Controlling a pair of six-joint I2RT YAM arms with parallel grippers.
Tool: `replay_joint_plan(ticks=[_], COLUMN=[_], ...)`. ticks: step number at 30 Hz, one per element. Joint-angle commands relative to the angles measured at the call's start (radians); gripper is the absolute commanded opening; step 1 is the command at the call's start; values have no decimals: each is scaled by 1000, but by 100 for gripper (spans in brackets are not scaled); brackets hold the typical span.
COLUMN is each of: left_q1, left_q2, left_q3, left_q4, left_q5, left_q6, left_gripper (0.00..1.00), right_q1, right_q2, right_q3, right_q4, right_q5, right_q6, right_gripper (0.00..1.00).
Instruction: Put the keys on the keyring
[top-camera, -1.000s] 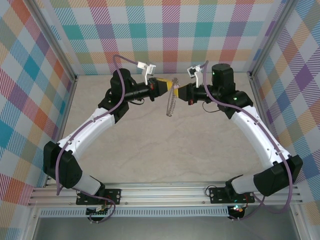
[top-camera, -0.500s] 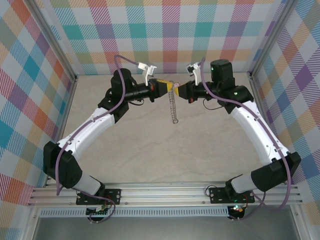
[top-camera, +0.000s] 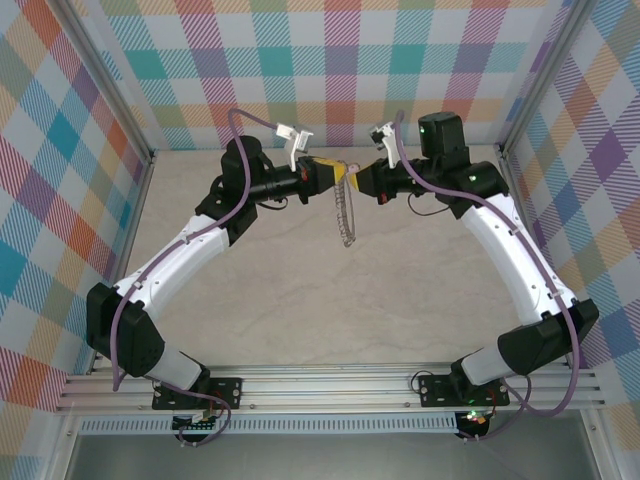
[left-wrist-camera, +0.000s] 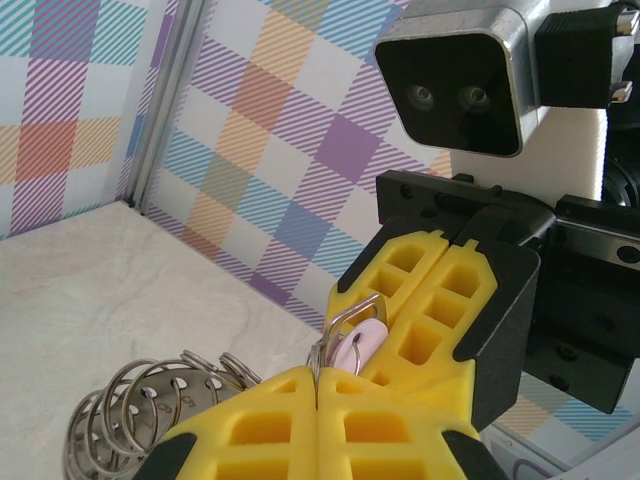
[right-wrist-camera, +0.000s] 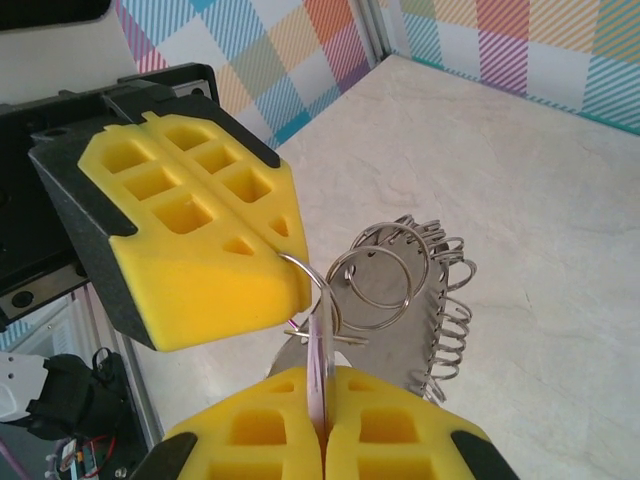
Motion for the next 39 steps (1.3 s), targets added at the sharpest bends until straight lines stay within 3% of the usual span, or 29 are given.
replay_joint_plan(ticks=[1, 8, 24, 39], left_q1=[0, -1, -1, -3], left_q2=[-39, -36, -26, 4], left_q3=[39, 45, 67, 84], left_q4=[-12, -15, -28, -34], left_q5=[28, 24, 39, 65], left_q6=[29, 30, 30, 27], left_gripper=[0, 0, 0, 0], right_q1=[-18, -33, -31, -31], right_q2=[3, -5, 71, 123], right_q3=[37, 46, 152, 218], right_q4=[-30, -75, -92, -104], right_q5=[26, 47, -76, -102], right_q6=[-58, -110, -91, -89], right_gripper=[0, 0, 0, 0])
